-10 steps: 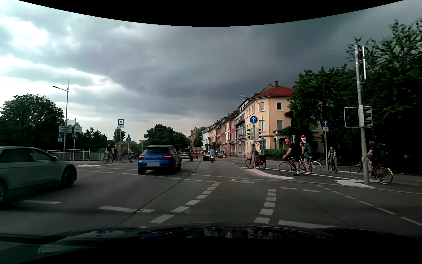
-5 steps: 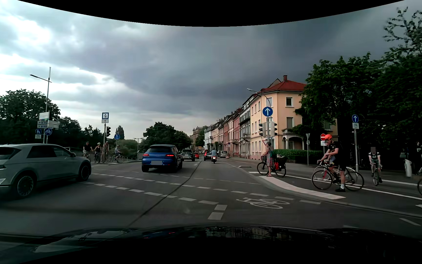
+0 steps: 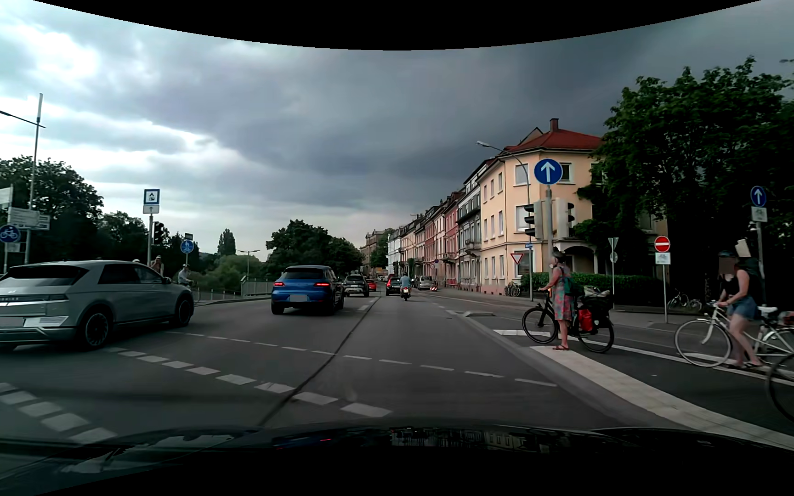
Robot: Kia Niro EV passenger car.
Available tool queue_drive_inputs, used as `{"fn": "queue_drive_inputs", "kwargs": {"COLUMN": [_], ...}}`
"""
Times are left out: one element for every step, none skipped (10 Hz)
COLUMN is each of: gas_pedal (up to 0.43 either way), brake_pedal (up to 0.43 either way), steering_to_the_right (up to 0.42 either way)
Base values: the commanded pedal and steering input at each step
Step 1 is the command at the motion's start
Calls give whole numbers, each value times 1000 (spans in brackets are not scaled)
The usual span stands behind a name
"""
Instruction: Follow the waypoints while adhering to traffic rules and regulations
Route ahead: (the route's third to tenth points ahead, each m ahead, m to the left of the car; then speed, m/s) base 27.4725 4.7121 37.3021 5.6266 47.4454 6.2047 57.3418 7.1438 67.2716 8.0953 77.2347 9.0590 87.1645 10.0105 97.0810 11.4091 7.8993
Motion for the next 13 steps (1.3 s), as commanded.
{"fn": "queue_drive_inputs", "kwargs": {"gas_pedal": [79, 79, 79, 79, 79, 79, 79, 79, 79, 79, 79, 79, 79], "brake_pedal": [0, 0, 0, 0, 0, 0, 0, 0, 0, 0, 0, 0, 0], "steering_to_the_right": [-14, -13, -14, -14, -15, -14, -13, -12, -10, -7, -5, -5, -5]}}
